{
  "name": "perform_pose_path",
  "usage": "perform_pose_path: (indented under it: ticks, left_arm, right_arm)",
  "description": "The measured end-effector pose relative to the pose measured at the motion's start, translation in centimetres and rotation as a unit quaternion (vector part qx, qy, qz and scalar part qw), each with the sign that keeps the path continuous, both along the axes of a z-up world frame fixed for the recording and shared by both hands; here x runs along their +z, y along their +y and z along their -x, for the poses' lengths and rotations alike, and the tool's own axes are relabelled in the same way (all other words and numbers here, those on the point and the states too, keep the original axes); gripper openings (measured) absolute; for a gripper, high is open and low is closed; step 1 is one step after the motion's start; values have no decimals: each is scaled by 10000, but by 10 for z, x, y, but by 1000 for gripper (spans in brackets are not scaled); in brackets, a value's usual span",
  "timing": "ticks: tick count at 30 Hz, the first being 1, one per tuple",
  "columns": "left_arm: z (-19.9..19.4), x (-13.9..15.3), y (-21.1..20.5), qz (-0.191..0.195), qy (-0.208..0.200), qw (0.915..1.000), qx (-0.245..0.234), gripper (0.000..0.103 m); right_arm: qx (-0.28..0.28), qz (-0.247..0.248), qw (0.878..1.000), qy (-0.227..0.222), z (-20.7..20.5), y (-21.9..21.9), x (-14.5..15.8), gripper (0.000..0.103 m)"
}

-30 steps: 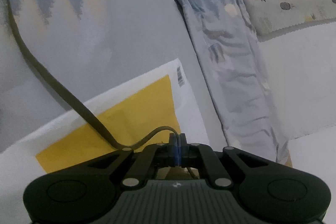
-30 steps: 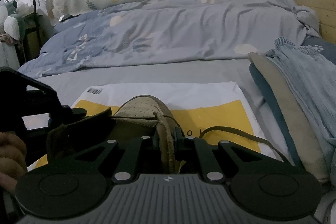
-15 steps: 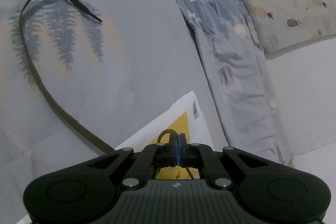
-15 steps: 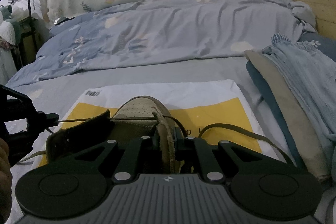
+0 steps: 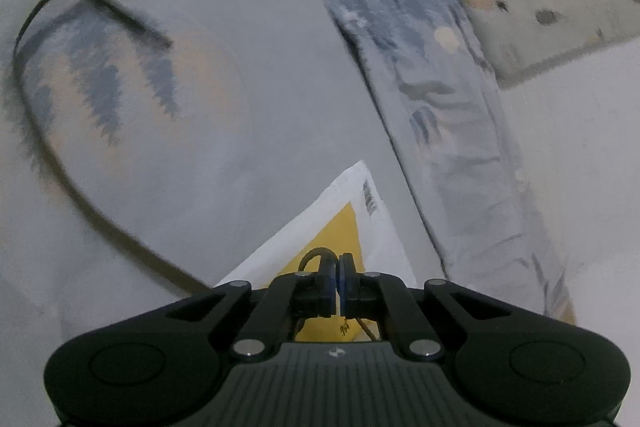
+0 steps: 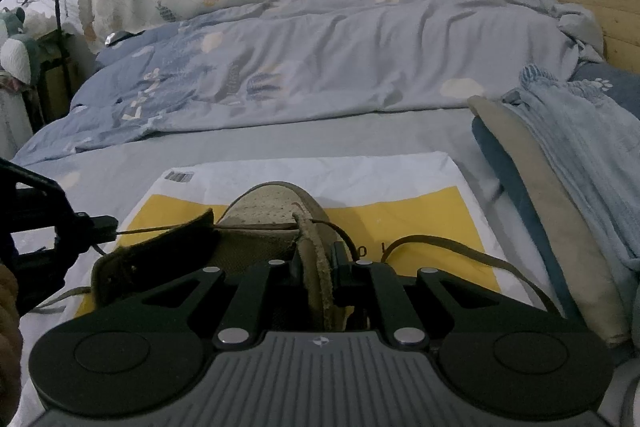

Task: Lace up shoes with both hands

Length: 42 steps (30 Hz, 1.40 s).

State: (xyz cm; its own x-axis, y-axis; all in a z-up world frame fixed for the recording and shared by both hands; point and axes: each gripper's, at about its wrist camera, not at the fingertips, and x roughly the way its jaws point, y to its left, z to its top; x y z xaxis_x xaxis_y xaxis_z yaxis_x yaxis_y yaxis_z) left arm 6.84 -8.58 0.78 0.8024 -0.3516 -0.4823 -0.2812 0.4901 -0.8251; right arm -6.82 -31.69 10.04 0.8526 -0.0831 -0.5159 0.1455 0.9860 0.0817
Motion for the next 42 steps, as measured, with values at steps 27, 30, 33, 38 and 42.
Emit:
perform_pose_path:
  ticks: [27,30,33,38,42]
  left_arm:
    - [16,66,-29,-1386,-1595,9733,-898,67]
    - [21,75,-40,-1501,-1872,9638,-1164,70]
    - [22,78,-47,-1479,-1952,9606,-1312,72]
    - [20,76,-50,-1466,-1922,9609,-1352,72]
    - [19,74,-47,-1374,-1845,9641,-1326,72]
  right_arm:
    - [1128,-249,9818,-1511,43,-61,58,31]
    - [1516,47,9795,-1326,41,-81,65,39]
    - [1702,460,9791,-1015,37,-93,71,40]
    - [2551,1481,9554,-177,21,-86,64,40]
    - [3727,2189,8994,658,9,-65,41,40]
